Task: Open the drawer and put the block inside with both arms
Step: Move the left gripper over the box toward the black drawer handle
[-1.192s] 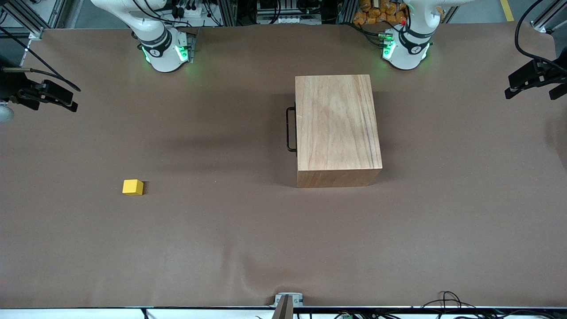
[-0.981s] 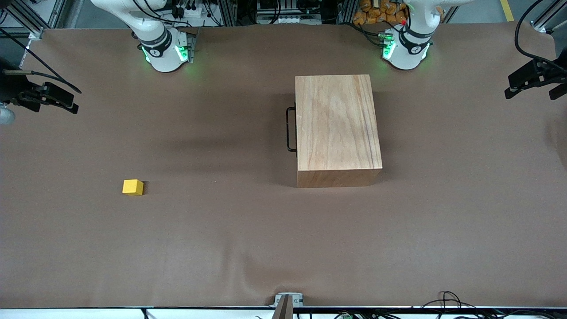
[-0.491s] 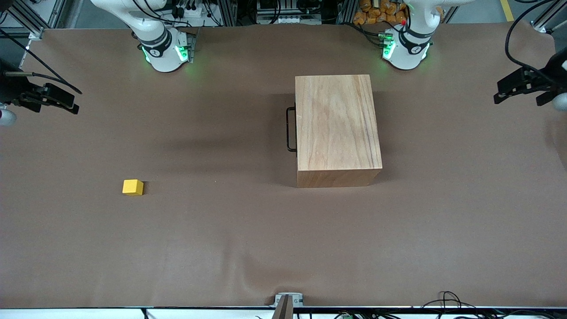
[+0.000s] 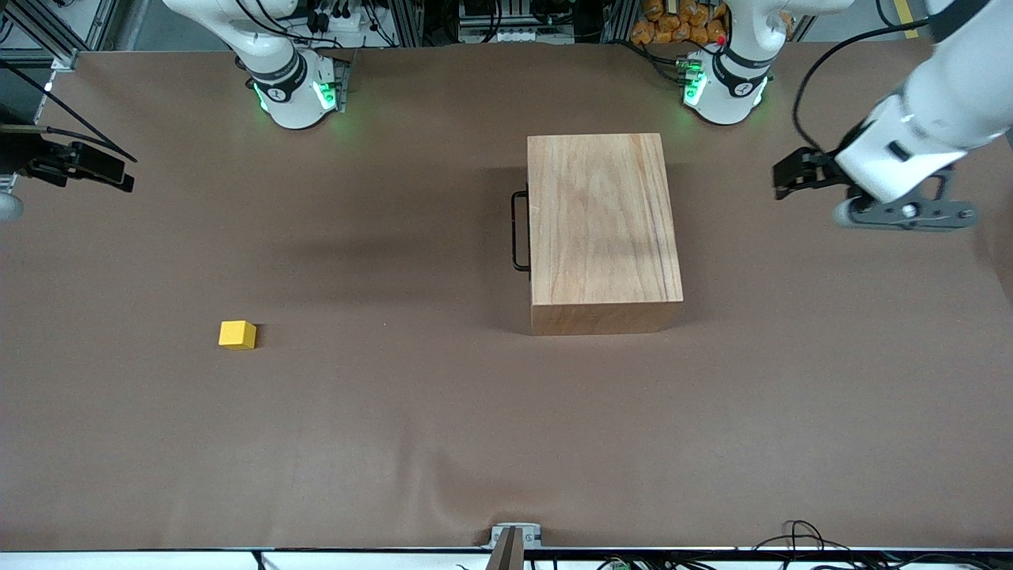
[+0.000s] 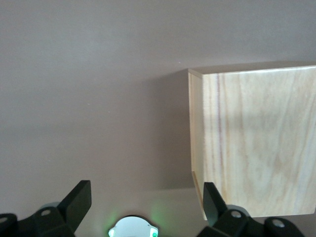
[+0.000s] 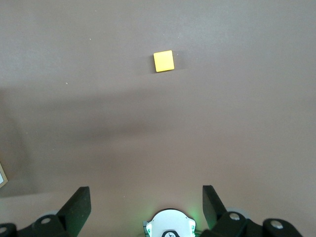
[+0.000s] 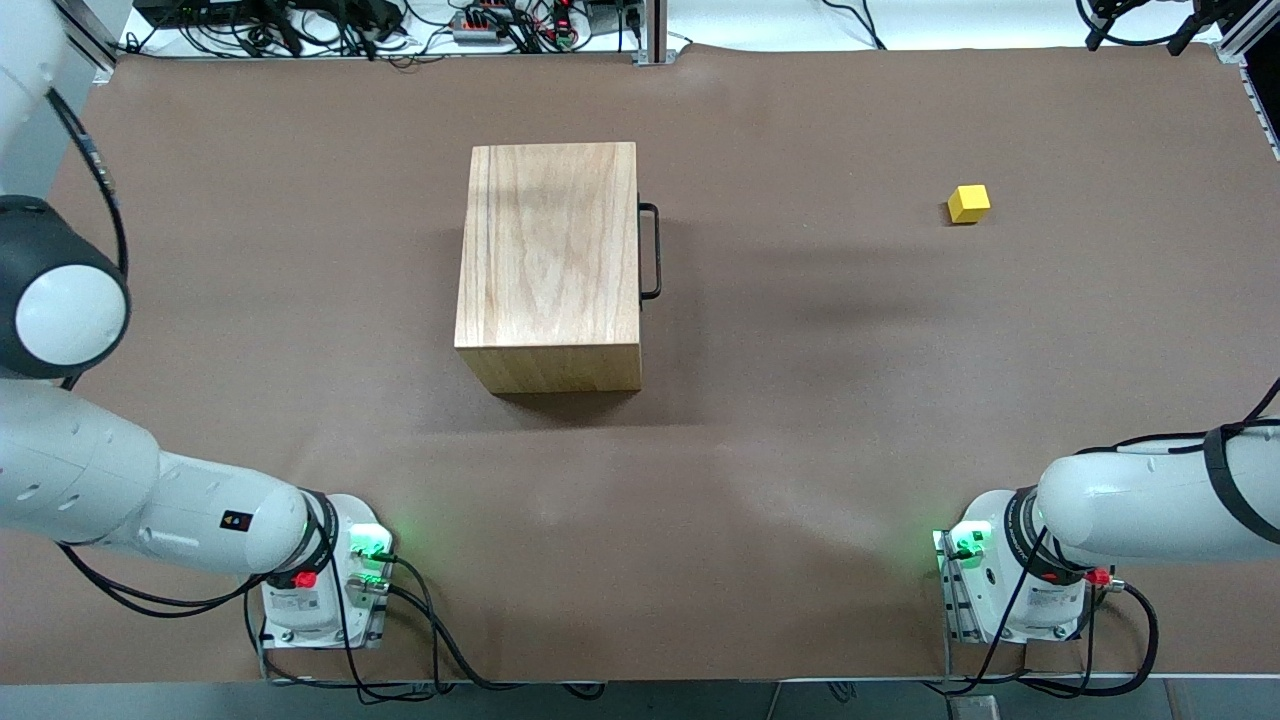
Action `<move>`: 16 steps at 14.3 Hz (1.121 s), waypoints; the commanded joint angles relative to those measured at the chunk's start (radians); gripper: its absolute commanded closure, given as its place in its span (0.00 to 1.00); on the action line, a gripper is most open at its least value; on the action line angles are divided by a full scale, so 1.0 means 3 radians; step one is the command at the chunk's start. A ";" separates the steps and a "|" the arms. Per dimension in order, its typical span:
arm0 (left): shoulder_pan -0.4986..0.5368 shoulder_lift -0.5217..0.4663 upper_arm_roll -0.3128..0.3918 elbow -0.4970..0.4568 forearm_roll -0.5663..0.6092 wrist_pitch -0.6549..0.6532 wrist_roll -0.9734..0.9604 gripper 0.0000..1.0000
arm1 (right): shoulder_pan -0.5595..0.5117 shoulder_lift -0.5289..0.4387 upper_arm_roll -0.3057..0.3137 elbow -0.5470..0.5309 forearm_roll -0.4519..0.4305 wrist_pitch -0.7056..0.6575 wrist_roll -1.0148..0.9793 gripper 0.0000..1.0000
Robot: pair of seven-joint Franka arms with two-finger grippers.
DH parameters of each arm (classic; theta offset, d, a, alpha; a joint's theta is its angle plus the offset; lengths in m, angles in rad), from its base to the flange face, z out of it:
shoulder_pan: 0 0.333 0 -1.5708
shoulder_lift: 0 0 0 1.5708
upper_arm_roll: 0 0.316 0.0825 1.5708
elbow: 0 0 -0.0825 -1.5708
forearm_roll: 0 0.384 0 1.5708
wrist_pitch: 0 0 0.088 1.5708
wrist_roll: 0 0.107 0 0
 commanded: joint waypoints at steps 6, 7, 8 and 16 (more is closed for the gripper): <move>-0.0842 0.0686 0.0023 0.0326 -0.0011 0.0349 -0.1120 0.00 | -0.0063 0.0013 0.0058 0.0030 0.0069 0.0071 -0.0107 0.00; -0.0939 0.0742 0.0018 0.0326 -0.0011 0.0436 -0.1310 0.00 | -0.0058 0.0013 0.0053 0.0025 0.0069 0.0061 -0.0107 0.00; -0.1041 0.0793 0.0023 0.0326 -0.0006 0.0493 -0.1469 0.00 | -0.0058 0.0003 0.0053 0.0025 0.0069 0.0046 -0.0107 0.00; -0.1701 0.1284 0.0039 0.0418 -0.0001 0.1295 -0.2579 0.00 | -0.0052 -0.0002 0.0058 -0.0056 0.0069 0.0046 -0.0112 0.00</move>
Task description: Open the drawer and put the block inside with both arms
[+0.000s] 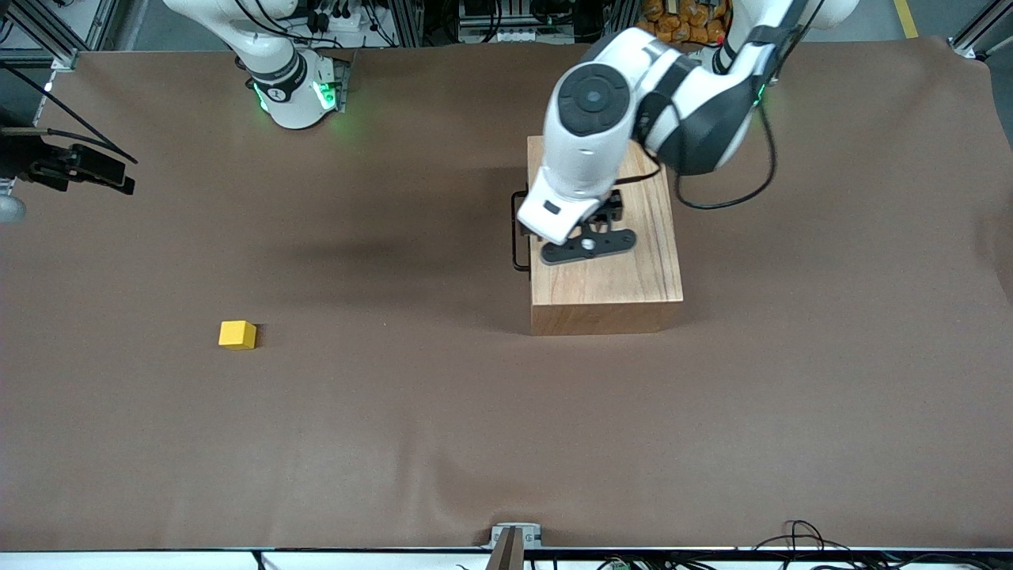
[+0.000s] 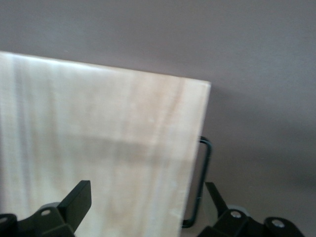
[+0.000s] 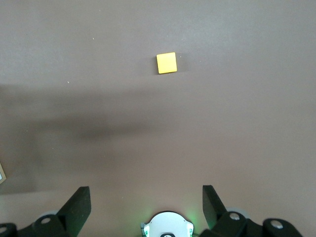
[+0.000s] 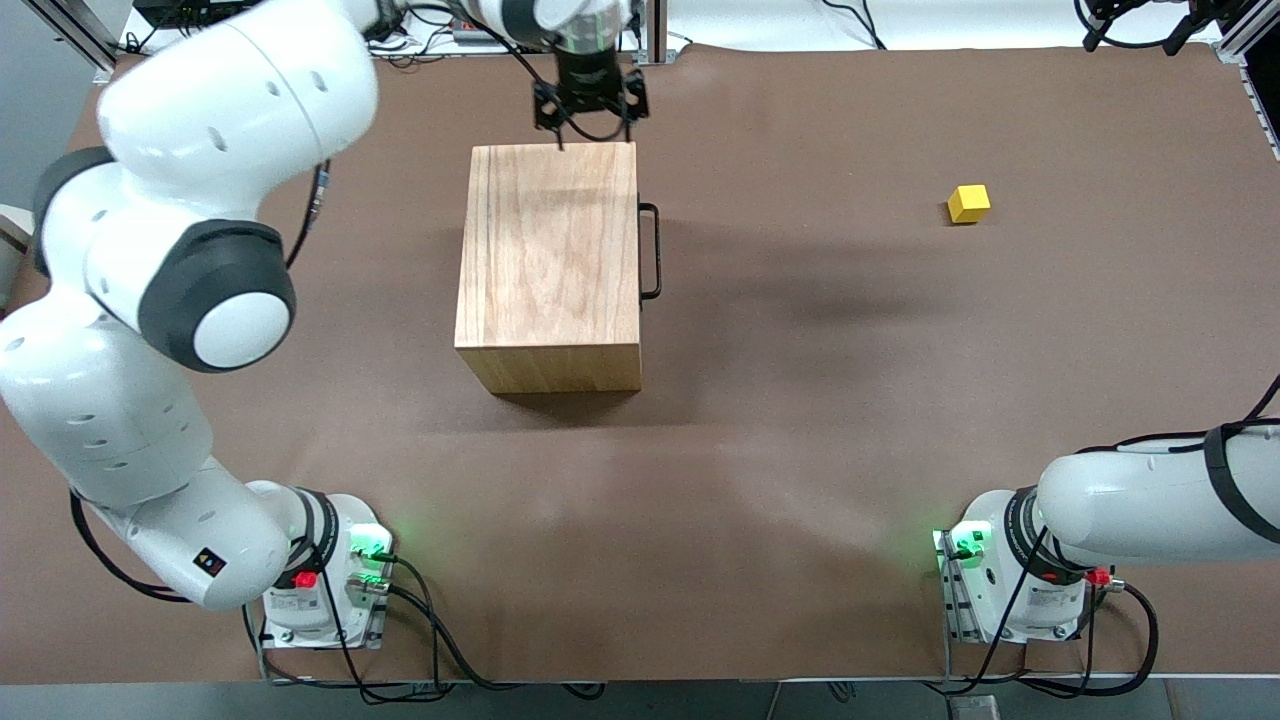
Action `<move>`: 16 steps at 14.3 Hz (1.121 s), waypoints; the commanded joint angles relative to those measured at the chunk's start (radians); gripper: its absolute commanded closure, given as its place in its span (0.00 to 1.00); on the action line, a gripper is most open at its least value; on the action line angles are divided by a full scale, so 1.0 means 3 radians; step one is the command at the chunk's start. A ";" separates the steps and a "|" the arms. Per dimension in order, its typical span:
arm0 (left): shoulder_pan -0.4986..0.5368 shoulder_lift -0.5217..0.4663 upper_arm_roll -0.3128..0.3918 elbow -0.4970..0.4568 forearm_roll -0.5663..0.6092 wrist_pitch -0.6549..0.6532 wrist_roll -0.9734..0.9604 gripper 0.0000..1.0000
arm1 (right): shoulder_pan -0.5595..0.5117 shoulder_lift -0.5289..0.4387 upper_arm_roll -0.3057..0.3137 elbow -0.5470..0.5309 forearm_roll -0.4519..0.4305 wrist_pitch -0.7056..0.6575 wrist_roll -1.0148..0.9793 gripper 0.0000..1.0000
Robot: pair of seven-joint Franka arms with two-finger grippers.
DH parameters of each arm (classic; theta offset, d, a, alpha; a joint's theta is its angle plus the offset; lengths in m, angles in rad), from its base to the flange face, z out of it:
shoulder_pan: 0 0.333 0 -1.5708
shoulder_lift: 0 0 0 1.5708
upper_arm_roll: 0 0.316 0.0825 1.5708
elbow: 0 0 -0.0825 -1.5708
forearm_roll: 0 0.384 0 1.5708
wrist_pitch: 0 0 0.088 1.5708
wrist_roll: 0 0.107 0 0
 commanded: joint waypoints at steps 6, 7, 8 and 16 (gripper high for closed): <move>-0.0617 0.0597 0.0153 0.0292 0.0102 0.0393 -0.0722 0.00 | 0.0009 0.0001 0.0026 -0.0018 0.0053 0.0009 -0.0034 0.00; -0.0720 0.0643 0.0219 0.0323 0.0163 0.0409 -0.0798 0.00 | 0.0009 0.0002 0.0026 -0.0018 0.0053 0.0009 -0.0034 0.00; -0.0802 0.0658 0.0296 0.0344 0.0184 0.0409 -0.0859 0.00 | 0.0004 -0.0009 0.0021 -0.0023 0.0053 0.0004 -0.0034 0.00; -0.1068 0.0889 0.0404 0.0359 0.0424 0.0511 -0.0881 0.00 | -0.0011 0.0002 0.0016 -0.0018 0.0053 0.0009 -0.0106 0.00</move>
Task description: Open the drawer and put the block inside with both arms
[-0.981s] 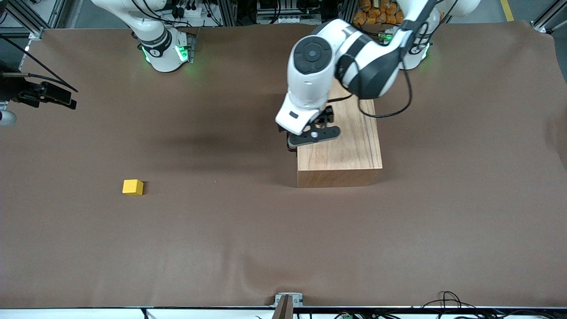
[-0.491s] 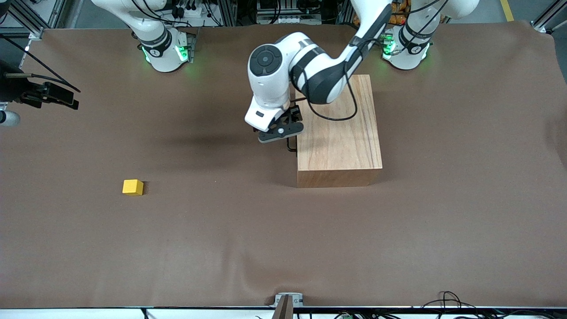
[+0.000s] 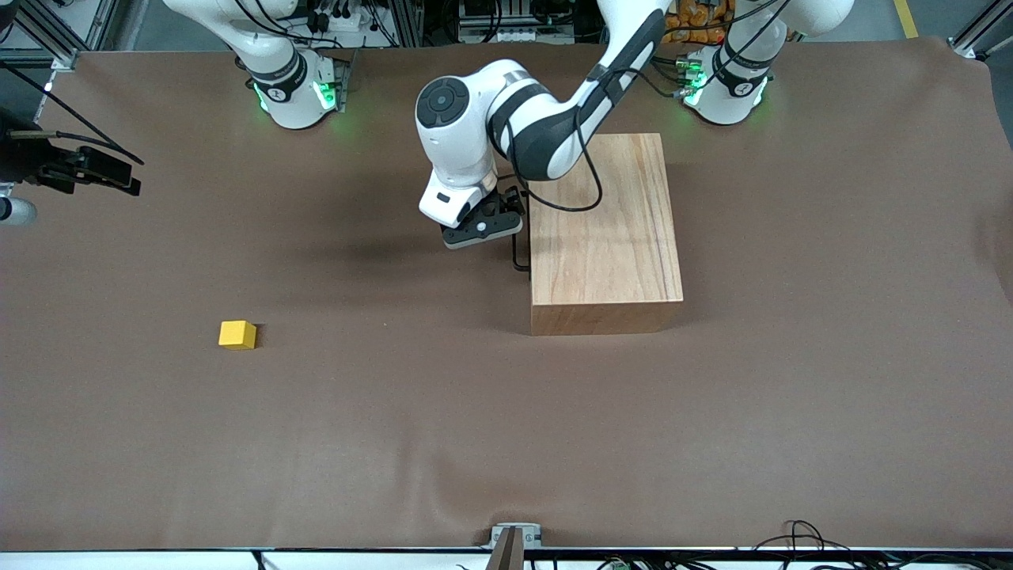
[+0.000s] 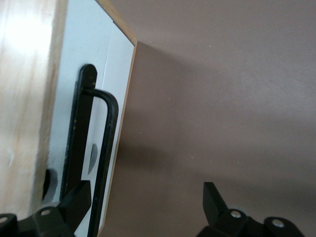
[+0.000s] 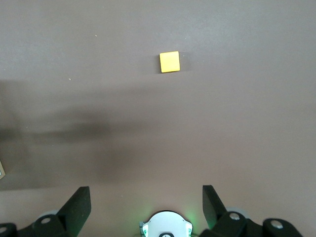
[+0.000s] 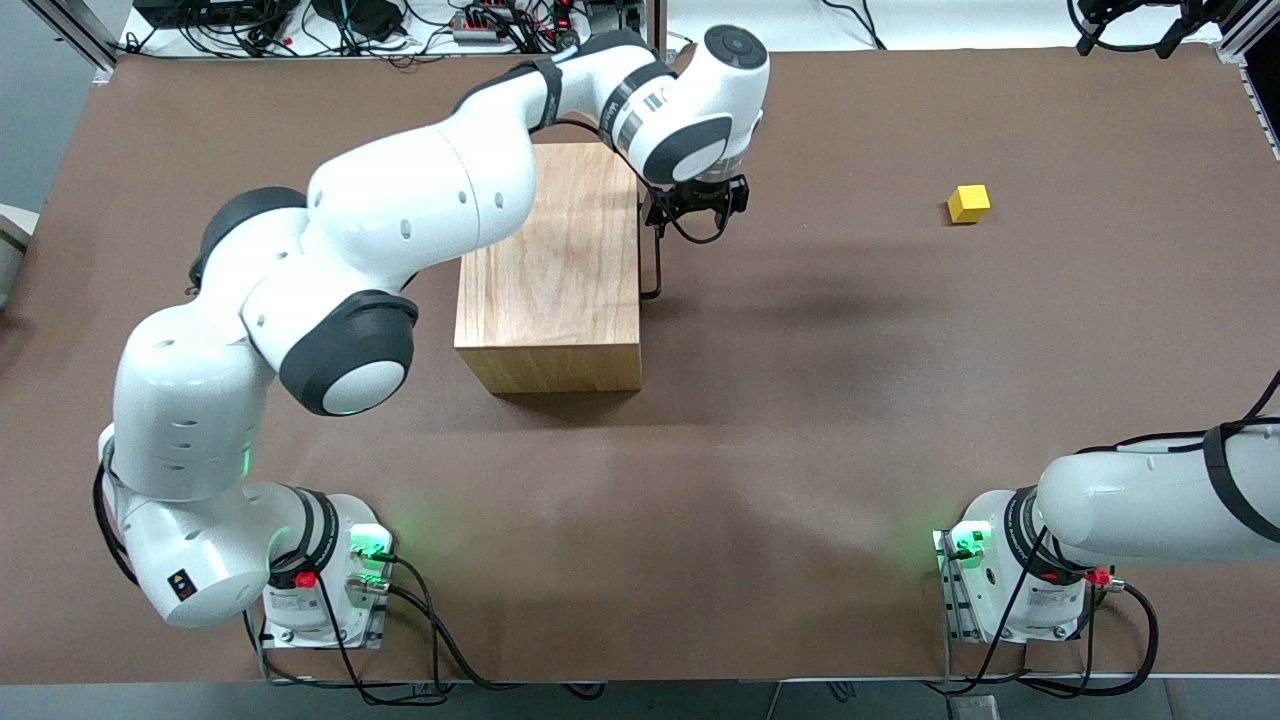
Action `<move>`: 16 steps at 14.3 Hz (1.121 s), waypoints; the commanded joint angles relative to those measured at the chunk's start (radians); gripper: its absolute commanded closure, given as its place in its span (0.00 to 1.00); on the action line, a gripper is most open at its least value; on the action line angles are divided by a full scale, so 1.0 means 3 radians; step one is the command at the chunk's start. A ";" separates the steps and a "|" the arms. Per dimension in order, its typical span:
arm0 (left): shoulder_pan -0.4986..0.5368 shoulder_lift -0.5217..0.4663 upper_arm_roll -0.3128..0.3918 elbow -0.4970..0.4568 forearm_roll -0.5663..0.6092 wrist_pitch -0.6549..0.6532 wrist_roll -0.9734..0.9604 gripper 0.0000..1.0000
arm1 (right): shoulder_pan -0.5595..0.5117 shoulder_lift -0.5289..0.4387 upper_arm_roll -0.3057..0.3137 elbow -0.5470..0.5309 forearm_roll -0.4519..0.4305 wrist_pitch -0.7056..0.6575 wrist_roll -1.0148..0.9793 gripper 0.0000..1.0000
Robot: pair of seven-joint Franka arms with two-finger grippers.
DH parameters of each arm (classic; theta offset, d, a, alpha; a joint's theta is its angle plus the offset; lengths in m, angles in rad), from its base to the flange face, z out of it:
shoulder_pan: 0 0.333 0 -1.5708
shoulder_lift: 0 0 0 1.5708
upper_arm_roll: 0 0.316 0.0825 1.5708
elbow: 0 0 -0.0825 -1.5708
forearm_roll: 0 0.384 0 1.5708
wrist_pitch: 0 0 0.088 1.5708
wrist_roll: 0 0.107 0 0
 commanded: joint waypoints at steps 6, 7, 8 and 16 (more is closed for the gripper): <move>-0.0101 0.0096 0.0056 0.0107 0.0146 -0.0180 0.0357 0.00 | -0.0034 0.0003 -0.0001 -0.0014 0.0048 0.0091 -0.0062 0.00; -0.0101 0.0091 0.0056 0.0102 0.0181 -0.0216 0.0434 0.00 | -0.0029 0.0008 -0.0001 -0.0019 0.0048 0.0111 -0.0062 0.00; -0.0101 0.0096 0.0051 0.0102 0.0263 -0.0236 0.0455 0.00 | -0.0024 0.0003 -0.0001 -0.0019 0.0048 0.0101 -0.0062 0.00; -0.0096 0.0173 0.0046 0.0112 0.0263 -0.0145 0.0455 0.00 | -0.0024 -0.0002 0.0004 -0.0019 0.0150 0.0224 -0.0062 0.00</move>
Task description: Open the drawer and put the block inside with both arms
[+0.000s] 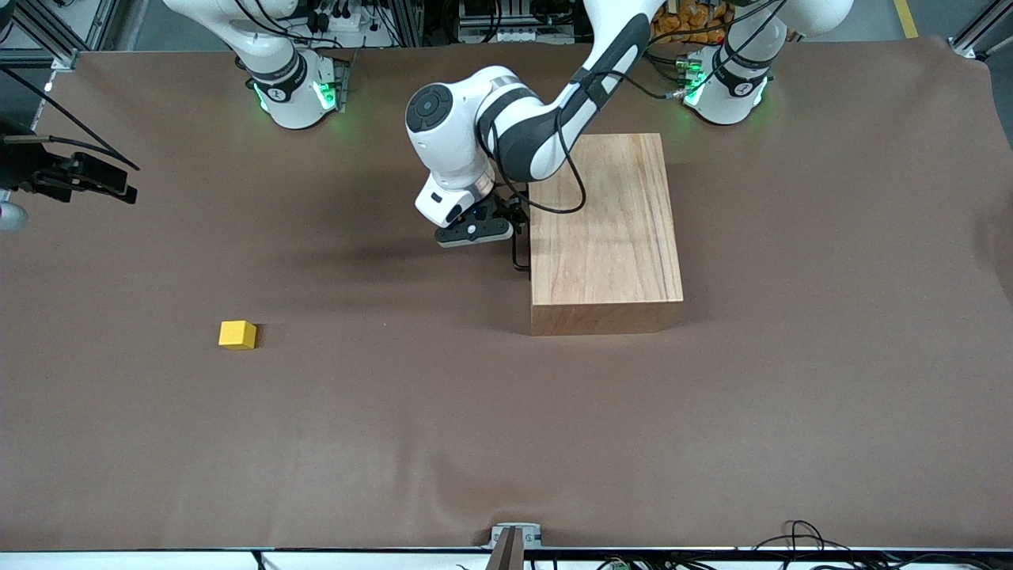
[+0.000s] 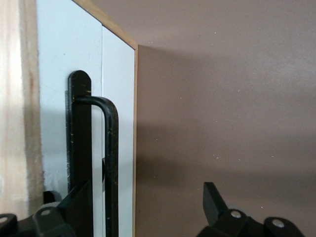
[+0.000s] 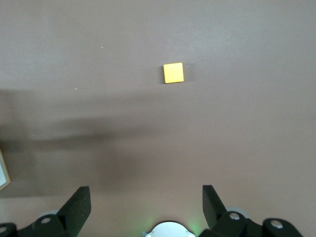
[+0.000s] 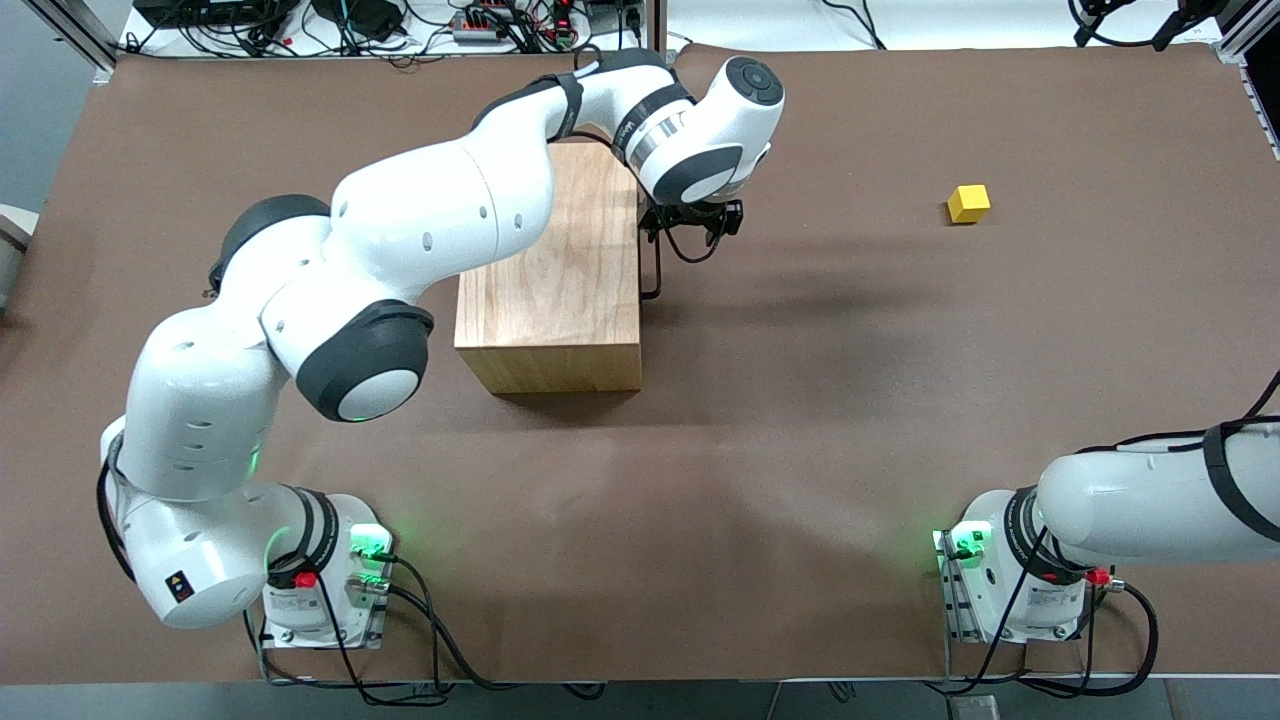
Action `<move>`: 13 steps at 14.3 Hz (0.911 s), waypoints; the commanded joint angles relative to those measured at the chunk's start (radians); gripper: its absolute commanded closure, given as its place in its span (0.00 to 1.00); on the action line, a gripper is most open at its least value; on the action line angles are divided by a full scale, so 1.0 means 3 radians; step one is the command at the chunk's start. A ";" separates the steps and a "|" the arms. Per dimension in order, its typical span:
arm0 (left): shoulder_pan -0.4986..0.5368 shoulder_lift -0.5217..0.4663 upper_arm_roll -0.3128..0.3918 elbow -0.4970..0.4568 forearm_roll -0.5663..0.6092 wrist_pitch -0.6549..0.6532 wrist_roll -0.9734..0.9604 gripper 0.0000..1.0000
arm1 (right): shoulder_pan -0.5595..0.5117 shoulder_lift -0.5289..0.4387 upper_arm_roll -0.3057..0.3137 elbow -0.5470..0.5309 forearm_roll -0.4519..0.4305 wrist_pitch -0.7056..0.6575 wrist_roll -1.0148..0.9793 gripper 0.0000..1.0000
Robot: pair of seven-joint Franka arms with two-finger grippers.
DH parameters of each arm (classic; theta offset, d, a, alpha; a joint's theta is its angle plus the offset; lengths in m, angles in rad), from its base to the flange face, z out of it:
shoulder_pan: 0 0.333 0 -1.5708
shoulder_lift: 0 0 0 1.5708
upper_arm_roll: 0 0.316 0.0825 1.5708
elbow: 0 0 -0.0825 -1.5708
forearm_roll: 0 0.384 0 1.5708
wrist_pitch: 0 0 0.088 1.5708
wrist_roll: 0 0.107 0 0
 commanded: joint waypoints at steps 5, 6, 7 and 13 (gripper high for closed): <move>-0.0032 0.0117 0.0029 0.0084 0.0078 0.0006 0.0035 0.00 | -0.0028 -0.0036 0.0012 -0.0024 0.0062 0.0018 -0.0124 0.00; -0.0032 0.0127 0.0029 0.0084 0.0073 0.0026 0.0040 0.00 | -0.0043 -0.0036 0.0007 -0.0019 0.0062 0.0019 -0.0129 0.00; -0.0032 0.0132 0.0029 0.0089 0.0072 0.0087 0.0035 0.00 | -0.0048 -0.0041 0.0002 -0.0019 0.0062 0.0008 -0.0155 0.00; -0.0032 0.0163 0.0019 0.0084 0.0067 0.0266 0.0030 0.00 | -0.0079 -0.0057 -0.0003 -0.0019 0.0067 -0.0058 -0.0181 0.00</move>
